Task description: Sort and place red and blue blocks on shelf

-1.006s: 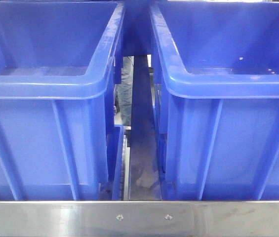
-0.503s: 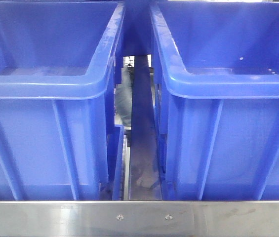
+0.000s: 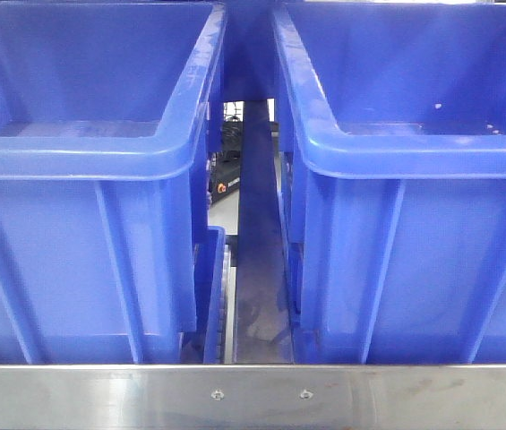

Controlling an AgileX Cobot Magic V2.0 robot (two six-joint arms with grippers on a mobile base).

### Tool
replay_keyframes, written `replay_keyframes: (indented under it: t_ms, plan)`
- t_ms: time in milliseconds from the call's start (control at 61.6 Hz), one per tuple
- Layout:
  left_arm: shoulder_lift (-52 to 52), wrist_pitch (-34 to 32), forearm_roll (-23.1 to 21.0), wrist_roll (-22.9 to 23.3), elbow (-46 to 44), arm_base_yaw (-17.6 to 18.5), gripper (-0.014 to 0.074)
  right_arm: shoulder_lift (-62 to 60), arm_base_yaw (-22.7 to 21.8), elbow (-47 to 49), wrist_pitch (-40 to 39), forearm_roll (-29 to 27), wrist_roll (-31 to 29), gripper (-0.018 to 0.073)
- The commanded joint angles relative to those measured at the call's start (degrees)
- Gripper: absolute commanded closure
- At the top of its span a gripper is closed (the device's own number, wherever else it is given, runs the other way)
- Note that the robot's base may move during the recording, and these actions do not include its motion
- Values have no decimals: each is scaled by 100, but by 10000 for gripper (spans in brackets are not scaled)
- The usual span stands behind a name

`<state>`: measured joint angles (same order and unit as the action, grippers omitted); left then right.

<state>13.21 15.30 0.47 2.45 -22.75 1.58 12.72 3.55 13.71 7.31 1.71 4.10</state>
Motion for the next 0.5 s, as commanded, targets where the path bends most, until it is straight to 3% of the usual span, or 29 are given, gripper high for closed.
replay_keyframes:
  t_ms: [0,308,487]
  plan:
    - [81,-467,-47,38,-176,-9,465,86,-20,310,-350,-22,-28,512]
    - [1040,-455,-336,-38,-787,125,465,1194,119,1073,-121,-22,-101,512]
    - [1978,-544,-336,-324,-1098,866,465,2254,569,1443,-691,-17,-103,512]
